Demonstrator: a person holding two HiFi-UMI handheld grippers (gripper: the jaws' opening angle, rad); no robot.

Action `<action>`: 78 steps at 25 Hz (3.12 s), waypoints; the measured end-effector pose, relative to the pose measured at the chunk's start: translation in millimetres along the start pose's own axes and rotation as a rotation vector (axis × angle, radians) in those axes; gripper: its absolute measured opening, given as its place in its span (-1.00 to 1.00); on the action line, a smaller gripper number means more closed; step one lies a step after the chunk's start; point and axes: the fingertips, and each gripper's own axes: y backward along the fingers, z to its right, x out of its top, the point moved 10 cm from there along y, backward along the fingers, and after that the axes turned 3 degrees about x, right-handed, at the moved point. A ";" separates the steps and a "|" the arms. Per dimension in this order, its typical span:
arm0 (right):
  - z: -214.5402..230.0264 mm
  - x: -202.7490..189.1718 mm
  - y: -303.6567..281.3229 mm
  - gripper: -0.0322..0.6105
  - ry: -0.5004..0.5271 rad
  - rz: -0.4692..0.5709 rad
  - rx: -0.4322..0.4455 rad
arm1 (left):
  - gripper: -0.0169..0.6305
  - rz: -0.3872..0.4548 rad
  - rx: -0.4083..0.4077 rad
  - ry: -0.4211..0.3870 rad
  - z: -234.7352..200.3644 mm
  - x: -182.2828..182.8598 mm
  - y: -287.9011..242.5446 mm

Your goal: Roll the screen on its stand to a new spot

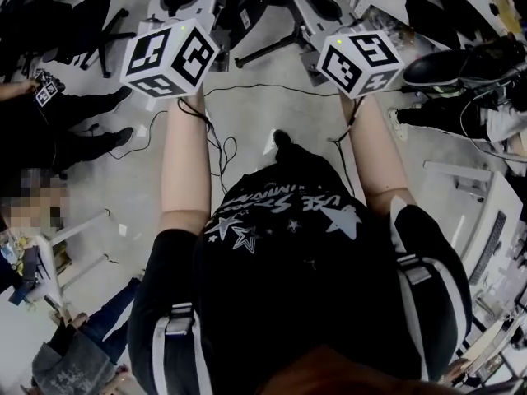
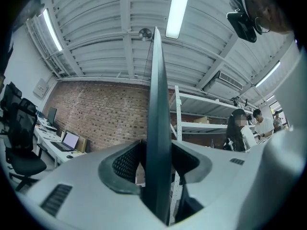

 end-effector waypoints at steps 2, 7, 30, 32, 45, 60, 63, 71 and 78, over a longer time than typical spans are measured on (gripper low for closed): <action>-8.7 0.7 8.7 -0.88 0.002 0.004 -0.005 | -0.28 -0.005 -0.005 0.003 6.7 1.0 9.3; -32.8 4.5 33.7 -0.88 0.013 0.014 -0.027 | -0.28 -0.010 -0.026 0.005 22.1 9.0 35.1; -49.2 7.8 152.0 -0.88 -0.001 0.003 -0.120 | -0.29 0.024 -0.024 -0.013 108.1 17.5 95.5; -51.8 4.0 167.1 -0.88 -0.006 0.004 -0.113 | -0.29 0.025 -0.018 -0.012 118.2 11.5 102.3; -48.2 2.8 248.5 -0.88 -0.017 -0.021 -0.100 | -0.30 0.024 0.070 0.019 148.7 0.9 121.0; -54.0 9.5 263.9 -0.88 -0.018 -0.010 -0.079 | -0.32 -0.026 0.067 0.004 139.8 1.1 126.6; -54.0 13.2 273.1 -0.88 -0.015 -0.001 -0.078 | -0.31 -0.017 0.099 -0.049 145.6 2.0 133.1; -45.0 11.3 300.2 -0.88 -0.029 0.012 -0.058 | 0.15 -0.003 0.143 -0.095 181.5 -3.6 164.2; -42.6 0.4 322.7 -0.88 -0.061 -0.009 -0.018 | 0.15 -0.001 0.186 -0.064 214.0 -9.1 207.2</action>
